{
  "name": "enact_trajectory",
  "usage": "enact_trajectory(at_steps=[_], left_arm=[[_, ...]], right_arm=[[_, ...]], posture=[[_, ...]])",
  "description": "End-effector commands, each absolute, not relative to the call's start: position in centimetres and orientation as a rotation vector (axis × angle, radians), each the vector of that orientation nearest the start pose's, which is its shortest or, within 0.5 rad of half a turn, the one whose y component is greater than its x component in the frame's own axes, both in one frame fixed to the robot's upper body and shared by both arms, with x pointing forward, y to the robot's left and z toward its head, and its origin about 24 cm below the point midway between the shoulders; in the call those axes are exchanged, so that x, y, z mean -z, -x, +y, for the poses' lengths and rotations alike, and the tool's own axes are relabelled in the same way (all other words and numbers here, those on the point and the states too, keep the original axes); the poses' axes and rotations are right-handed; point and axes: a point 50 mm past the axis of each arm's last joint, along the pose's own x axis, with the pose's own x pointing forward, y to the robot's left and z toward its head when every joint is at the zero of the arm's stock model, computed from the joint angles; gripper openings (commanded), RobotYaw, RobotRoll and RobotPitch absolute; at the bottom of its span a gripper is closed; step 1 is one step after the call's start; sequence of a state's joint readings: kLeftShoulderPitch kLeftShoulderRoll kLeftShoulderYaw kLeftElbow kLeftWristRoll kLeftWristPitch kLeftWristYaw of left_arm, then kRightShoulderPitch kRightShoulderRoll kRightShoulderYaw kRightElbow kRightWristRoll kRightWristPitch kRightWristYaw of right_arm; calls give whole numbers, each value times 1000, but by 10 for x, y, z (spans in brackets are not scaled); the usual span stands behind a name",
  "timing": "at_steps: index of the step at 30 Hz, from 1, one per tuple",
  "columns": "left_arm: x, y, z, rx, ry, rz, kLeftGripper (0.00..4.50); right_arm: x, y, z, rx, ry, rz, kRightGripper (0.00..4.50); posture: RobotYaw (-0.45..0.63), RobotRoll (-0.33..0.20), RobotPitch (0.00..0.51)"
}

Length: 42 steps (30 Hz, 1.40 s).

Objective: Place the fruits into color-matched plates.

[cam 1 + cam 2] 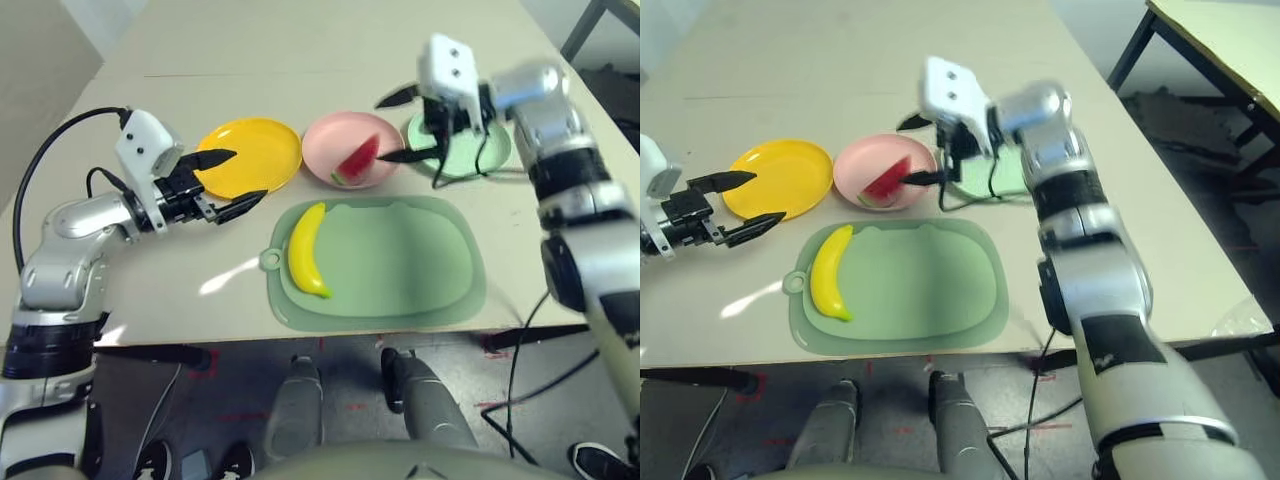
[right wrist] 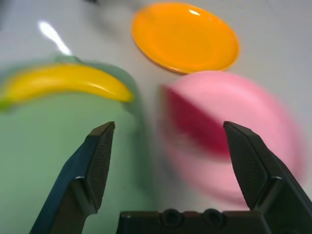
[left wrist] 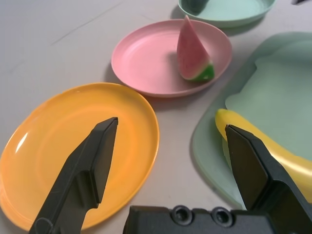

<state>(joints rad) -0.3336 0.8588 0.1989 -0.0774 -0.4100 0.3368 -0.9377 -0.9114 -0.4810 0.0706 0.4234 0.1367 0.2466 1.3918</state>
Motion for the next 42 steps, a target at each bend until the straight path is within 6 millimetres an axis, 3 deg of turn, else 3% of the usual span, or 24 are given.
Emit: enact_trajectory(at_steps=[1, 6, 15, 25, 31, 42], left_arm=[[-200, -275, 263, 781, -489, 30, 4500], [-206, -279, 258, 857, -613, 4, 4500], [-227, -294, 239, 1166, -1136, -61, 4500], [-210, -293, 210, 1609, -1361, -49, 4500], [-199, -298, 188, 1747, -1431, -75, 4500], [-190, -308, 179, 1864, -1537, -50, 4500]], right_arm=[[-193, -321, -159, -1344, 272, 51, 4471], [-149, -287, -164, -1300, 101, 37, 4471], [-119, -275, -157, -1311, 102, -148, 4471], [-102, -267, -150, -1362, 166, -188, 4471], [-98, -262, -148, -1332, 173, -209, 4471], [-97, -250, -142, -1290, 164, -228, 4471]], posture=[[5, 0, 219], [-9, 0, 213], [-26, 0, 202], [-60, 0, 194], [-112, 0, 191], [-159, 0, 188]])
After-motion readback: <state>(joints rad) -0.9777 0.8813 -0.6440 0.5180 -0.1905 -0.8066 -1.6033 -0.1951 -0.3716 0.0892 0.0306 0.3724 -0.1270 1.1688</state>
